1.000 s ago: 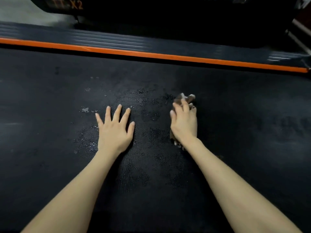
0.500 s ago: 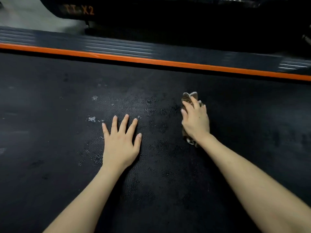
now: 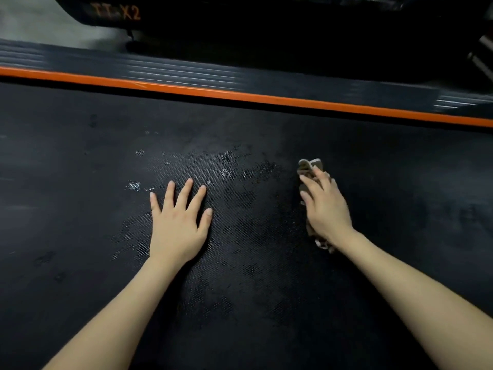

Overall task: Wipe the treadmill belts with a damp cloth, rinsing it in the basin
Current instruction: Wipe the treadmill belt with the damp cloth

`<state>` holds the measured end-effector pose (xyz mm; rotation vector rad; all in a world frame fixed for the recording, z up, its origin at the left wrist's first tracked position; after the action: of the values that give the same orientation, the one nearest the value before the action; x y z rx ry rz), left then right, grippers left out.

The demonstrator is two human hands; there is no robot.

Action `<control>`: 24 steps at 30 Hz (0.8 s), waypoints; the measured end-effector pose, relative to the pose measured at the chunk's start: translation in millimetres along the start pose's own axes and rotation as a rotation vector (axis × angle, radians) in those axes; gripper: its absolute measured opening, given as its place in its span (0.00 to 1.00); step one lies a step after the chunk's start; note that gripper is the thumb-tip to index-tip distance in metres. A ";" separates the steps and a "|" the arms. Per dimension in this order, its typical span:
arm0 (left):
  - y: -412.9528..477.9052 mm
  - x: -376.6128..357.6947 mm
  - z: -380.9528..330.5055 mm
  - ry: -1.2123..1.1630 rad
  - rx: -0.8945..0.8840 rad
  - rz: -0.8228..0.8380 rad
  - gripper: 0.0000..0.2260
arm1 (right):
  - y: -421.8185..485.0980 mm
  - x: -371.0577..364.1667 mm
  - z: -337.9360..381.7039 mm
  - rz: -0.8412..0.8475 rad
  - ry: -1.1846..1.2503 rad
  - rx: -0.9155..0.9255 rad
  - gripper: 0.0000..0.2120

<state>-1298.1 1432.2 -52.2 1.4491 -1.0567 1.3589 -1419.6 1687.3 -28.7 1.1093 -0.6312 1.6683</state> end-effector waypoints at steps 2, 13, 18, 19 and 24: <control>4.0 2.9 1.0 0.017 -0.019 0.012 0.30 | 13.7 -6.9 1.0 -0.043 -0.023 -0.062 0.19; 85.2 -3.1 -13.8 0.043 -0.011 0.027 0.23 | 38.7 -5.3 7.5 -0.064 -0.008 0.015 0.18; 86.9 -8.6 -11.6 0.040 -0.002 -0.012 0.29 | 112.2 -16.8 17.0 -0.155 -0.017 -0.107 0.17; 86.7 -7.8 -11.9 0.039 -0.001 -0.021 0.30 | 120.9 -22.2 25.3 -0.164 -0.006 -0.122 0.18; 86.4 -6.7 -12.6 0.035 -0.011 -0.043 0.30 | 64.5 -53.0 82.4 0.045 0.074 0.273 0.22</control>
<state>-1384.9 1421.2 -55.0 1.4275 -1.0037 1.3417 -1444.0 1572.7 -33.1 1.2257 -0.3912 1.8652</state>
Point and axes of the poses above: each hand's wrist, its own y-axis towards the middle knuckle, its own x-axis out of the back of the hand, z = x × y, the point moved 6 cm from there along y, towards the middle knuckle, and after that the axes turned 8 degrees about y, right-handed, at the moved point
